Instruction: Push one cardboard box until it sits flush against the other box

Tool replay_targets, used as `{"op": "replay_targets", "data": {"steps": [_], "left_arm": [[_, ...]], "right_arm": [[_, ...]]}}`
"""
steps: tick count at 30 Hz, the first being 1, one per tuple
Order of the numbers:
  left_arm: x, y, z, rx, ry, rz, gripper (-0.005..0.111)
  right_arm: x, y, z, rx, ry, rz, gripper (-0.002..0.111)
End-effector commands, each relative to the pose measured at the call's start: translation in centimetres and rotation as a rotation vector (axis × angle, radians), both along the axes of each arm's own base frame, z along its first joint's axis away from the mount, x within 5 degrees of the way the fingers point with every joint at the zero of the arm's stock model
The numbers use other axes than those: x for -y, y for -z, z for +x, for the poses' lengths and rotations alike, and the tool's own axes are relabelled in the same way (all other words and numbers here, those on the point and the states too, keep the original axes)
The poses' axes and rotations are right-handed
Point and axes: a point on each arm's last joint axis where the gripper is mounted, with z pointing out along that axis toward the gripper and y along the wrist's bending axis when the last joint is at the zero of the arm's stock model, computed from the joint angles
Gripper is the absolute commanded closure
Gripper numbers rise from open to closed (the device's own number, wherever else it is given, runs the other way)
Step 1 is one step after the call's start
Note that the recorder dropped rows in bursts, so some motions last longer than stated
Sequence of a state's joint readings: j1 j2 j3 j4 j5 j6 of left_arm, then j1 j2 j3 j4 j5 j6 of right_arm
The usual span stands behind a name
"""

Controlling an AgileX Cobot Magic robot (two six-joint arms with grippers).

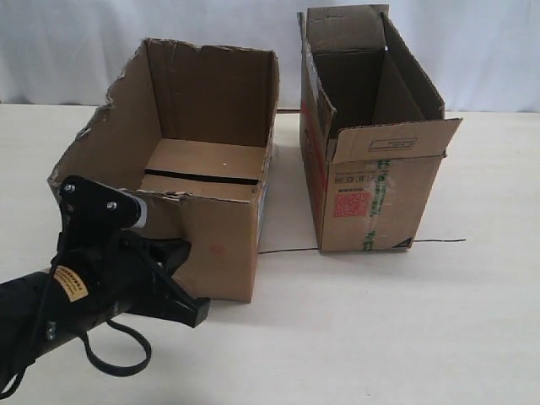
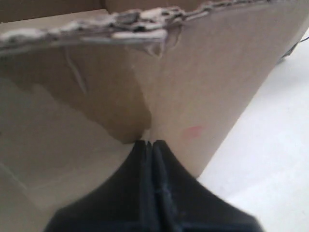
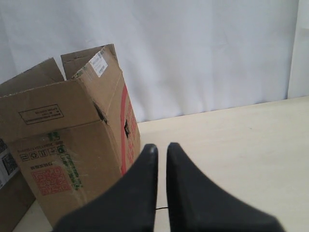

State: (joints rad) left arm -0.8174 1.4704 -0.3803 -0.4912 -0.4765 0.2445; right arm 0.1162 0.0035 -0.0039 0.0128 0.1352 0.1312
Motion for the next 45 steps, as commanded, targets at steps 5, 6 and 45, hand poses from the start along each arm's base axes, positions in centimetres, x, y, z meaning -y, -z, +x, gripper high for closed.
{"op": "replay_targets", "data": {"steps": [5,6,45], "left_arm": [[1.4,0.3,1.2,0.035,0.01,0.0,0.107],[1.4,0.2,1.2,0.041,0.006,-0.002,0.107],[2.1,-0.7,7.0,-0.01,0.074,0.054,0.107]], "right_arm": [[0.0,0.0,0.0,0.007,-0.004,-0.005,0.103],[0.0,0.0,0.0,0.007,-0.004,-0.005,0.103],[0.0,0.0,0.0,0.007,-0.004,-0.005,0.103]]}}
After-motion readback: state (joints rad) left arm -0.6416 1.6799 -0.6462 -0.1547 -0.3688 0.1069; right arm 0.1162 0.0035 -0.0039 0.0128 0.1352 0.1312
